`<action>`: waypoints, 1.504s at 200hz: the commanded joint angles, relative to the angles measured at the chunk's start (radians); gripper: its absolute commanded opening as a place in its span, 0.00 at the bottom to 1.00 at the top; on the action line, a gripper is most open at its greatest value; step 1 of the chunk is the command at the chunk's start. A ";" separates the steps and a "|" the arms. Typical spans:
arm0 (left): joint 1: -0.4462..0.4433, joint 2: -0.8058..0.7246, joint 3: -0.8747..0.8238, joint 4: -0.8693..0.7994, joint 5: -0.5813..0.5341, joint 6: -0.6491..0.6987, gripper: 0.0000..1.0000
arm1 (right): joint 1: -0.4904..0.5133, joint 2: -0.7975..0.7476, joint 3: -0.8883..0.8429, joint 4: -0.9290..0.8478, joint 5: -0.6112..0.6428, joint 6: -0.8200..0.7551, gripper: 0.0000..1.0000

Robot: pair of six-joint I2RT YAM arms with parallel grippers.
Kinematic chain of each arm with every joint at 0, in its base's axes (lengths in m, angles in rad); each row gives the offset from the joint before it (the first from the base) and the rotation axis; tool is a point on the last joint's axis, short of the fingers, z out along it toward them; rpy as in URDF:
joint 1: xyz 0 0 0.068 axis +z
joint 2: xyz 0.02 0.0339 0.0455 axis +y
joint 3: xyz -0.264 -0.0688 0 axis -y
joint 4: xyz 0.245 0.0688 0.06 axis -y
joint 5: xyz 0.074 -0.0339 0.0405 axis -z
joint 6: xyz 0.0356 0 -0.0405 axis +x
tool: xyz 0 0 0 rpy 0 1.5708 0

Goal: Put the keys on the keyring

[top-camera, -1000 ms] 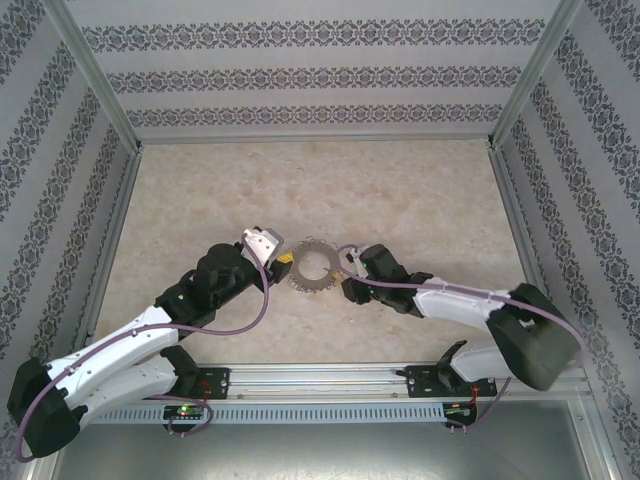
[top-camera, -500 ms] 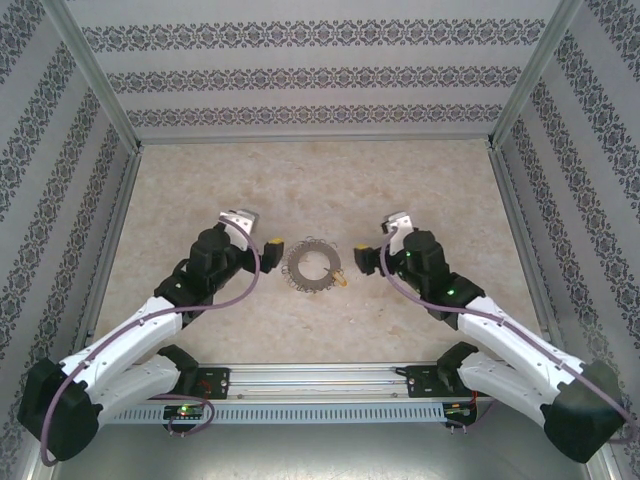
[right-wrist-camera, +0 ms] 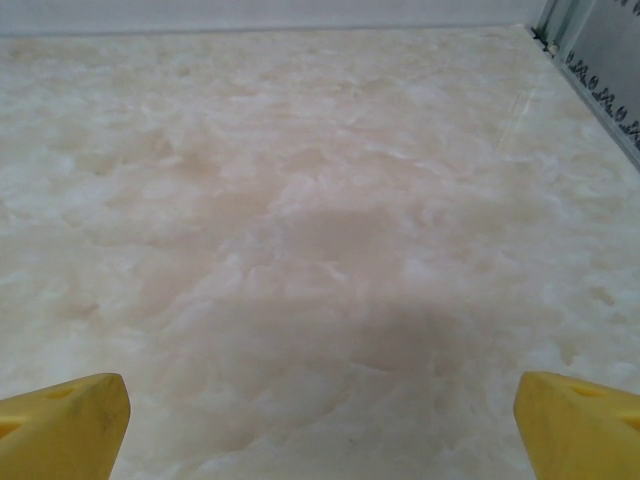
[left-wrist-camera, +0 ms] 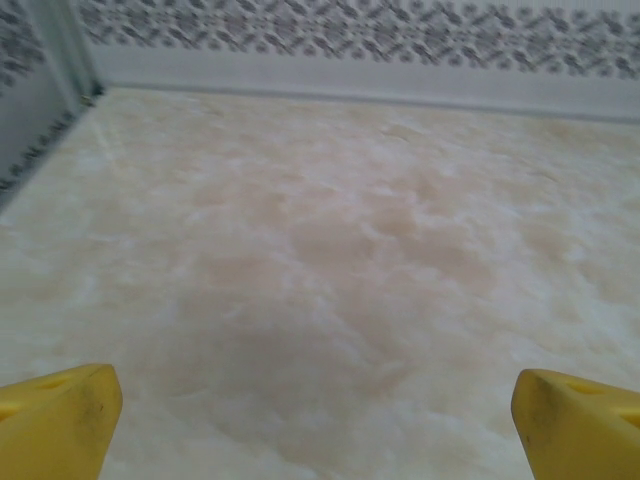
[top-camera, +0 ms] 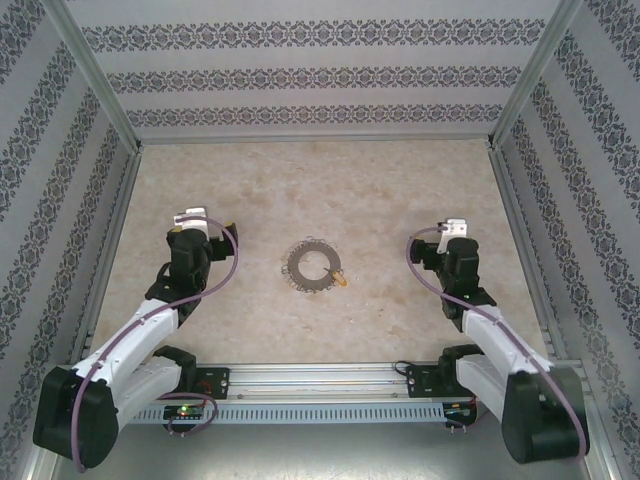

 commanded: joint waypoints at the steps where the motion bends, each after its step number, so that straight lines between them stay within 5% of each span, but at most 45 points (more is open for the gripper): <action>1: 0.047 0.025 -0.012 0.108 -0.095 0.044 1.00 | -0.016 0.120 -0.002 0.256 -0.014 -0.059 0.98; 34: 0.100 0.128 -0.026 0.267 -0.157 0.103 1.00 | -0.054 0.322 0.050 0.397 -0.066 -0.060 0.98; 73: 0.156 0.317 -0.065 0.577 -0.037 0.212 1.00 | -0.075 0.514 0.133 0.493 -0.083 -0.032 0.98; 103: 0.179 0.402 -0.033 0.604 0.051 0.216 1.00 | -0.080 0.513 0.119 0.511 -0.076 -0.027 0.98; 128: 0.179 0.389 0.019 0.405 0.017 0.199 1.00 | -0.081 0.512 0.118 0.512 -0.075 -0.027 0.98; 193: 0.191 0.668 -0.124 0.922 0.157 0.220 1.00 | -0.081 0.512 0.116 0.515 -0.075 -0.028 0.98; 210: 0.200 0.639 -0.078 0.771 0.180 0.202 1.00 | -0.079 0.513 0.115 0.515 -0.073 -0.030 0.98; 301: 0.217 0.650 -0.074 0.785 0.200 0.193 1.00 | -0.079 0.521 0.116 0.523 -0.094 -0.038 0.98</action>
